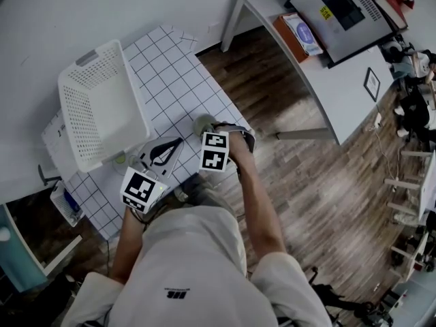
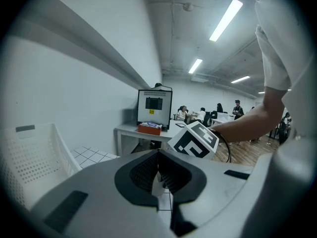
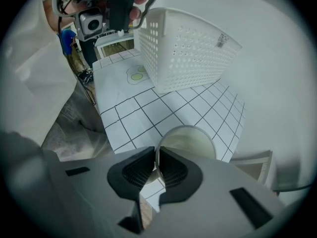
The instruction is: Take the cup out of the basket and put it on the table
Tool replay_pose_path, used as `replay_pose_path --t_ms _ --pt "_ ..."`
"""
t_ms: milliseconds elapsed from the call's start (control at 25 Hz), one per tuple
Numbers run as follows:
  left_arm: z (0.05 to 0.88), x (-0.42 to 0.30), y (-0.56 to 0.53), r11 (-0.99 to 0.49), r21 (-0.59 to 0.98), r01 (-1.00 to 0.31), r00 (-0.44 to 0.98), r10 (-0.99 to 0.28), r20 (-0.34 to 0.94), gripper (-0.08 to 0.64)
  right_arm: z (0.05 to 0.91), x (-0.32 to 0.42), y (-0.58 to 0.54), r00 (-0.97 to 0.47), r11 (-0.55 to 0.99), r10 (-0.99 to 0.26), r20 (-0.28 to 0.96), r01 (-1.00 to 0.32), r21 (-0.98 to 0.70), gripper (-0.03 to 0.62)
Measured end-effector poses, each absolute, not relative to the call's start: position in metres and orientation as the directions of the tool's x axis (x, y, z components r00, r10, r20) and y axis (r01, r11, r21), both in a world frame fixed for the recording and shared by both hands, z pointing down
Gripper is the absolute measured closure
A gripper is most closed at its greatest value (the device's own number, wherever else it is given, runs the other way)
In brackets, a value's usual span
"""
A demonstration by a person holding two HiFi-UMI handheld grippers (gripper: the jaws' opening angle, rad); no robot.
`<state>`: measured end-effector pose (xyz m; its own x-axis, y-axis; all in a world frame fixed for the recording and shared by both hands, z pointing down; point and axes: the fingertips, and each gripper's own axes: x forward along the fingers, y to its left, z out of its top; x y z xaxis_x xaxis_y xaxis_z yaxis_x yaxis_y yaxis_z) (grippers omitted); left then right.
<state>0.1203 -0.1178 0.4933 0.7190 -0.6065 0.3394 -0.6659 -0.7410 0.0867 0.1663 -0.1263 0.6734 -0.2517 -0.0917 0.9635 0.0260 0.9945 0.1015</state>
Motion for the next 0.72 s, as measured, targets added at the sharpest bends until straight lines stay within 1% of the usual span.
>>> replay_pose_path --t_ms 720 --pt "0.4993 0.1213 -0.1155 -0.742 0.095 -0.664 0.720 -0.599 0.352 0.551 0.6813 0.1644 -0.1230 -0.225 0.992 -0.109 0.968 0.040 0.121 0.555"
